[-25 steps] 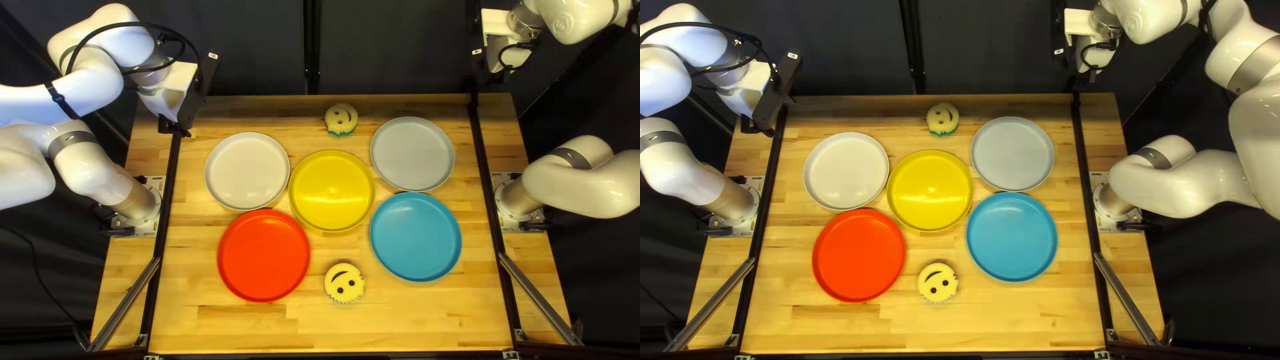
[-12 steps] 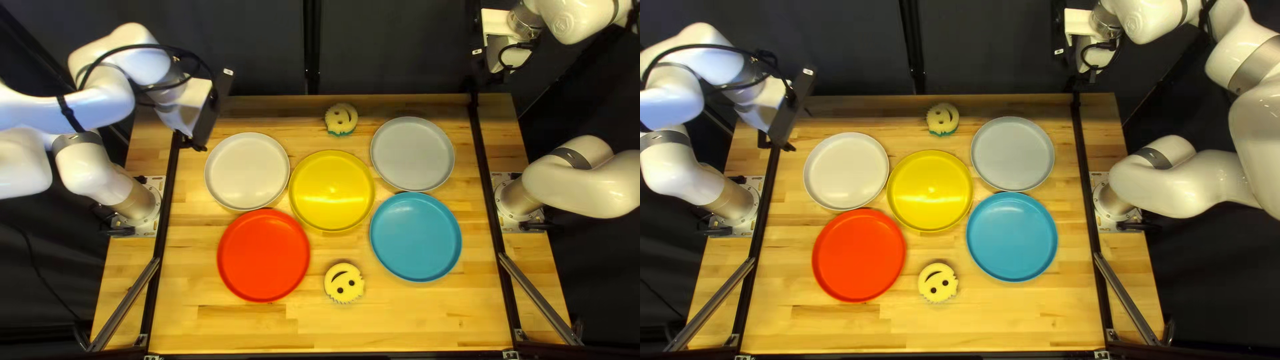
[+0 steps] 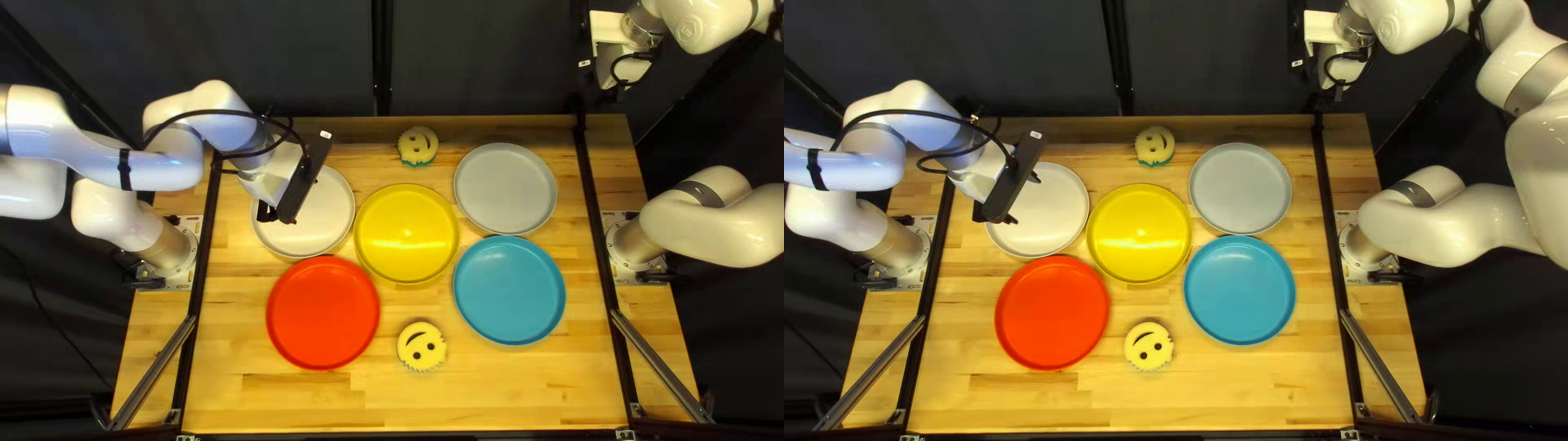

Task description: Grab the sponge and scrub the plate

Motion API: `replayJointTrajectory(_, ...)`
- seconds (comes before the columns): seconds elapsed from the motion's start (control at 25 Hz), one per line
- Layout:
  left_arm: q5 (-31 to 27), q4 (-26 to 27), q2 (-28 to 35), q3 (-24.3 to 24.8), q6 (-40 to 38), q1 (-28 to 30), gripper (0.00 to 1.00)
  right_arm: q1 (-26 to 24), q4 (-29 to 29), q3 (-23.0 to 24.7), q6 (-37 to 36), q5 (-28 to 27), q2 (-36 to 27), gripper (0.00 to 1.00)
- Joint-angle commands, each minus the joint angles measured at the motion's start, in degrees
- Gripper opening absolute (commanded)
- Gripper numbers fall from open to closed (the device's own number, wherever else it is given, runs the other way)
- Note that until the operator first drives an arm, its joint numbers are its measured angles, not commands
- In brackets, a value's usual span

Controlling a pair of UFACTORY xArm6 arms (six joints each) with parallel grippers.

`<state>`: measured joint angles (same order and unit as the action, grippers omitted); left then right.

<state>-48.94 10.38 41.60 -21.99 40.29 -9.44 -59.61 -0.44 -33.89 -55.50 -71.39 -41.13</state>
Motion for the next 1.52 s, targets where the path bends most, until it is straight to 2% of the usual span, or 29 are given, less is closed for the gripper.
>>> replayJointTrajectory(0.04, 3.0, -0.4, -2.5, 0.4, -2.0, 1.9, 1.00, 0.0, 0.0, 0.0, 0.0, 0.0, 0.0, 1.00)
replayJointTrajectory(0.28, 14.8, -2.0, -15.0, -2.2, -10.9, 12.6, 1.00, 0.0, 0.0, 0.0, 0.0, 0.0, 0.0, 1.00)
replayJointTrajectory(0.4, 19.6, -3.0, -22.3, -5.8, -14.6, 17.6, 1.00, 0.0, 0.0, 0.0, 0.0, 0.0, 0.0, 1.00)
replayJointTrajectory(0.56, 24.3, -6.9, -32.0, -12.0, -21.5, 24.1, 1.00, 0.0, 0.0, 0.0, 0.0, 0.0, 0.0, 1.00)
replayJointTrajectory(0.64, 24.8, -8.8, -36.9, -16.2, -24.0, 26.5, 1.00, 0.0, 0.0, 0.0, 0.0, 0.0, 0.0, 1.00)
replayJointTrajectory(0.72, 23.9, -8.7, -38.2, -18.1, -23.4, 27.1, 1.00, 0.0, 0.0, 0.0, 0.0, 0.0, 0.0, 1.00)
replayJointTrajectory(1.12, 24.0, -8.7, -37.9, -17.7, -23.5, 27.1, 1.00, 0.0, 0.0, 0.0, 0.0, 0.0, 0.0, 1.00)
replayJointTrajectory(1.28, 26.0, -17.5, -44.9, -22.4, -34.9, 31.1, 1.00, 0.0, 0.0, 0.0, 0.0, 0.0, 0.0, 1.00)
replayJointTrajectory(1.36, 24.8, -22.0, -47.5, -25.7, -40.0, 33.1, 1.00, 0.0, 0.0, 0.0, 0.0, 0.0, 0.0, 1.00)
replayJointTrajectory(1.52, 21.6, -26.7, -52.0, -32.3, -45.4, 36.4, 1.00, 0.0, 0.0, 0.0, 0.0, 0.0, 0.0, 1.00)
